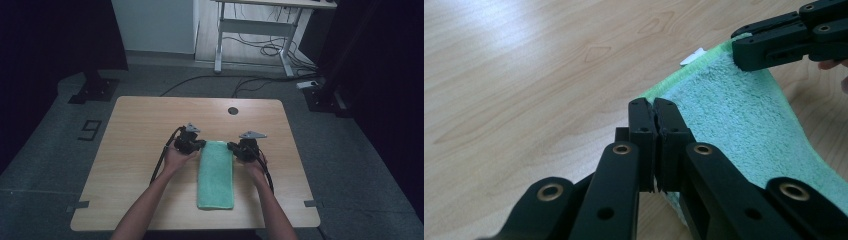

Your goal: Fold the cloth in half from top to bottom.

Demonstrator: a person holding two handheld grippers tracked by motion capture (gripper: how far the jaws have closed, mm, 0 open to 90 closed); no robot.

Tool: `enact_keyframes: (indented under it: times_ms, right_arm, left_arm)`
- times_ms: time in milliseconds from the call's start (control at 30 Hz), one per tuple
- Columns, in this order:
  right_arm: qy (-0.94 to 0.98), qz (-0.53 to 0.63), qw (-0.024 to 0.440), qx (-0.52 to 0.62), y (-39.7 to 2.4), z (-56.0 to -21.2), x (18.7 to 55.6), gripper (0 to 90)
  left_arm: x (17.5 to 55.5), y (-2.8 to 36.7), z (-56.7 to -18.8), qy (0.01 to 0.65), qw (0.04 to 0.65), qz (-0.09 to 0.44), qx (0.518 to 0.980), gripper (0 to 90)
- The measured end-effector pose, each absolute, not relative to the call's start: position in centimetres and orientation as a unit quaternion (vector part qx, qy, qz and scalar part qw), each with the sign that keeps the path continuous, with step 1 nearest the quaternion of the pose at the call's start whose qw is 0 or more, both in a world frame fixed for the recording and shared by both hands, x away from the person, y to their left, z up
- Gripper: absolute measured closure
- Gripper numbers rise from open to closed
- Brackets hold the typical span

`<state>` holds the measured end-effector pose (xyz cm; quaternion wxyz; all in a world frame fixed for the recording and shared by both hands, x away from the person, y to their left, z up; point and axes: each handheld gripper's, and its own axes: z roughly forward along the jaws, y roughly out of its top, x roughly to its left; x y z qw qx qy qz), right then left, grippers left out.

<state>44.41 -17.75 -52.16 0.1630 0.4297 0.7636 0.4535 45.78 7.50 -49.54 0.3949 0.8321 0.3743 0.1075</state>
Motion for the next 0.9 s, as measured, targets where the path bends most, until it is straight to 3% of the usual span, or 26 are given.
enact_keyframes:
  times_ms: [333, 900]
  right_arm:
    - [0.752, 0.466, 0.179, 0.43, -17.9, -50.1, 45.1, 84.6]
    - [0.76, 0.484, 0.186, 0.391, -18.4, -49.4, 42.3, 84.2]
  left_arm:
    - [46.9, 7.4, -47.7, 0.364, 0.4, 0.123, 0.832, 87.9]
    - [43.7, 8.2, -47.1, 0.328, 0.428, 0.137, 0.831, 87.6]
